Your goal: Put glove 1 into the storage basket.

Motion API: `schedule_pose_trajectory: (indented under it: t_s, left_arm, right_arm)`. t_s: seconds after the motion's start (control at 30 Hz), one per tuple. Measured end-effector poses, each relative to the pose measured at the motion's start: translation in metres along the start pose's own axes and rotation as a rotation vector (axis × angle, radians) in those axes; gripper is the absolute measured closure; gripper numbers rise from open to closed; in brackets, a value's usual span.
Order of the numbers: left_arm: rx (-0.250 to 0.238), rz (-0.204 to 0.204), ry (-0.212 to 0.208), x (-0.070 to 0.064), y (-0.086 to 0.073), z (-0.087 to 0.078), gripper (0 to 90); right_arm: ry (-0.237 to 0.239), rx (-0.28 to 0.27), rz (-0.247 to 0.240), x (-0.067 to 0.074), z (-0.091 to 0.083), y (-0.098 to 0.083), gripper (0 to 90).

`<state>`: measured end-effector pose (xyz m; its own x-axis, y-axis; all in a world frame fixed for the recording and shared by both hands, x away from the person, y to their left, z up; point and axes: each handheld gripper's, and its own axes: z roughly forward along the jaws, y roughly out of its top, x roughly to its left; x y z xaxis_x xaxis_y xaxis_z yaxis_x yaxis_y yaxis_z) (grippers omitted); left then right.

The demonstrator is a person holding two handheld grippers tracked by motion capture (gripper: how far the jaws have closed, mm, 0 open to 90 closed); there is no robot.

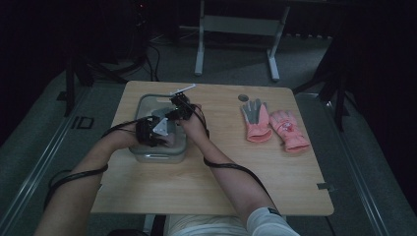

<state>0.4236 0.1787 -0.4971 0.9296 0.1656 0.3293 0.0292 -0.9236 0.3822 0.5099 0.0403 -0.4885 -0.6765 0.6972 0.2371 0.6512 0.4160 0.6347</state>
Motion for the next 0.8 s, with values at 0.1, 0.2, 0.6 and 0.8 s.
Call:
schedule_pose_trajectory:
  t_s: [0.1, 0.2, 0.6, 0.8]
  left_arm:
    - [0.007, -0.006, -0.012, 0.001, 0.002, 0.005, 68.0]
    - [0.027, -0.031, -0.045, 0.003, 0.001, 0.009, 67.9]
    - [0.065, -0.08, -0.07, 0.003, 0.008, 0.013, 55.0]
    - [0.076, -0.131, -0.027, 0.005, 0.013, 0.001, 44.7]
  right_arm:
    - [-0.009, 0.006, -0.004, 0.0, 0.001, 0.0, 66.9]
    - [-0.022, -0.008, -0.011, -0.001, -0.003, 0.001, 61.6]
    - [0.009, -0.086, -0.001, -0.01, -0.037, -0.002, 52.7]
    - [0.007, -0.114, -0.012, -0.014, -0.055, -0.003, 48.1]
